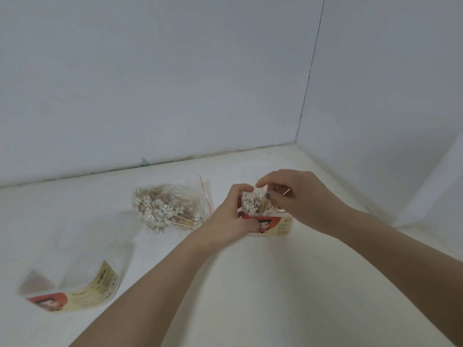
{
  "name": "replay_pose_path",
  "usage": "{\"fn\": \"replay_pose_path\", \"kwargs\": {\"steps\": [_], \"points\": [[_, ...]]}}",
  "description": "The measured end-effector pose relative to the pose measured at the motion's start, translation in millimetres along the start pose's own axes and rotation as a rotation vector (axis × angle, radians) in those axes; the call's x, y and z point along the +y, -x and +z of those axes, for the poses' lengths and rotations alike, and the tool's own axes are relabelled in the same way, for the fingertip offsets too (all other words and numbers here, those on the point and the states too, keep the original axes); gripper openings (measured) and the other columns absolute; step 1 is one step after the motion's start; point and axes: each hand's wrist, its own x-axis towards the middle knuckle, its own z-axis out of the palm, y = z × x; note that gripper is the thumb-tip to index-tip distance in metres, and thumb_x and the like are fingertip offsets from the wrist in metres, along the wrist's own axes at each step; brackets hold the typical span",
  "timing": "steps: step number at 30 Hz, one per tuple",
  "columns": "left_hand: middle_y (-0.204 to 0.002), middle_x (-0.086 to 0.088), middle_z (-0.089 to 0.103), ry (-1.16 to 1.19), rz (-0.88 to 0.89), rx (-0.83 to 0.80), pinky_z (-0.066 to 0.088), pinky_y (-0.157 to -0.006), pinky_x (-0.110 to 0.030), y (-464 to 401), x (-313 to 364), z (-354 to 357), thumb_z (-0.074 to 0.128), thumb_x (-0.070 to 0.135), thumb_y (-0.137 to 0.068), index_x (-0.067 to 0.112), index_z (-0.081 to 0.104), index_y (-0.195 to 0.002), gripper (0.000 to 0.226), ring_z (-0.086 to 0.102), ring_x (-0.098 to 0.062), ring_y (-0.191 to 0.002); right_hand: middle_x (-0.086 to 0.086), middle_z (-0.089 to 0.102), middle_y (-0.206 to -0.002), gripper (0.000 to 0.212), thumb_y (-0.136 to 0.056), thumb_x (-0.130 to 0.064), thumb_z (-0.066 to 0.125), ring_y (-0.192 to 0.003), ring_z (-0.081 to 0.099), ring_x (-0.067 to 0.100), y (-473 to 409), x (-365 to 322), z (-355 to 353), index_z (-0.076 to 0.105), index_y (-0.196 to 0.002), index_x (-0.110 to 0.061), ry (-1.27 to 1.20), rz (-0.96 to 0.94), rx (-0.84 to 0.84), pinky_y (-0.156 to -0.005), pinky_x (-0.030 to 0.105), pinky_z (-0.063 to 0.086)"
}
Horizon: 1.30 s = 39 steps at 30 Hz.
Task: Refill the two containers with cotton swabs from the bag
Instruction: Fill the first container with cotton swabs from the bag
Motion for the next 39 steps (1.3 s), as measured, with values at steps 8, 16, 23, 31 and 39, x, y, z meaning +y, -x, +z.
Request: {"fn": "replay_pose_path", "kwargs": {"steps": [8, 16, 23, 31, 39], "points": [[-0.117, 0.003, 0.06, -0.013, 0.06, 0.04, 0.055, -0.094, -0.05, -3.3, -8.4, 2.0, 0.08, 0.006, -0.073, 0.029, 0.043, -0.127, 0.07, 0.065, -0.024, -0.108, -0.011, 0.067, -0.083, 0.017, -0.087, -0.008, 0.067, -0.079, 0.062, 0.007, -4.0, -5.3, -3.0, 0.076, -0.085, -0.023, 0.102, -0.058, -0.086, -0.075, 0.033, 0.053], [-0.121, 0.005, 0.062, -0.063, 0.088, 0.104, 0.058, -0.09, -0.046, -6.6, -11.2, 4.3, 0.088, 0.018, -0.071, 0.035, 0.044, -0.123, 0.07, 0.063, -0.015, -0.112, -0.009, 0.07, -0.076, 0.019, -0.086, -0.014, 0.068, -0.074, 0.066, 0.005, -22.8, -19.2, -25.9, 0.074, -0.079, -0.031, 0.159, 0.022, -0.17, -0.064, 0.019, 0.053], [-0.119, 0.008, 0.063, -0.097, 0.114, 0.116, 0.057, -0.091, -0.046, -5.6, -10.1, 3.6, 0.088, 0.018, -0.071, 0.034, 0.046, -0.123, 0.069, 0.066, -0.015, -0.11, -0.018, 0.061, -0.072, 0.018, -0.084, -0.014, 0.065, -0.074, 0.057, -0.005, -33.4, -26.0, -16.8, 0.075, -0.084, -0.028, 0.281, 0.012, -0.325, -0.064, 0.009, 0.044], [-0.123, 0.009, 0.064, -0.085, 0.127, 0.048, 0.049, -0.104, -0.049, -2.6, -9.0, -0.4, 0.076, 0.024, -0.074, 0.037, 0.045, -0.128, 0.064, 0.06, -0.013, -0.12, -0.018, 0.064, -0.085, 0.02, -0.094, -0.024, 0.059, -0.076, 0.06, -0.005, -20.2, -14.4, -14.4, 0.072, -0.101, -0.037, 0.217, 0.056, -0.273, -0.065, 0.013, 0.044], [-0.119, 0.007, 0.049, -0.274, 0.326, 0.174, 0.041, -0.103, -0.025, 9.2, 1.6, -9.0, 0.074, 0.025, -0.089, 0.033, 0.061, -0.105, 0.022, 0.047, -0.004, -0.119, -0.022, 0.064, -0.117, 0.028, -0.101, -0.02, 0.052, -0.106, 0.055, -0.008, 15.4, 6.8, -3.4, 0.066, -0.124, -0.029, 0.128, 0.004, -0.081, -0.09, 0.01, 0.041]]}}
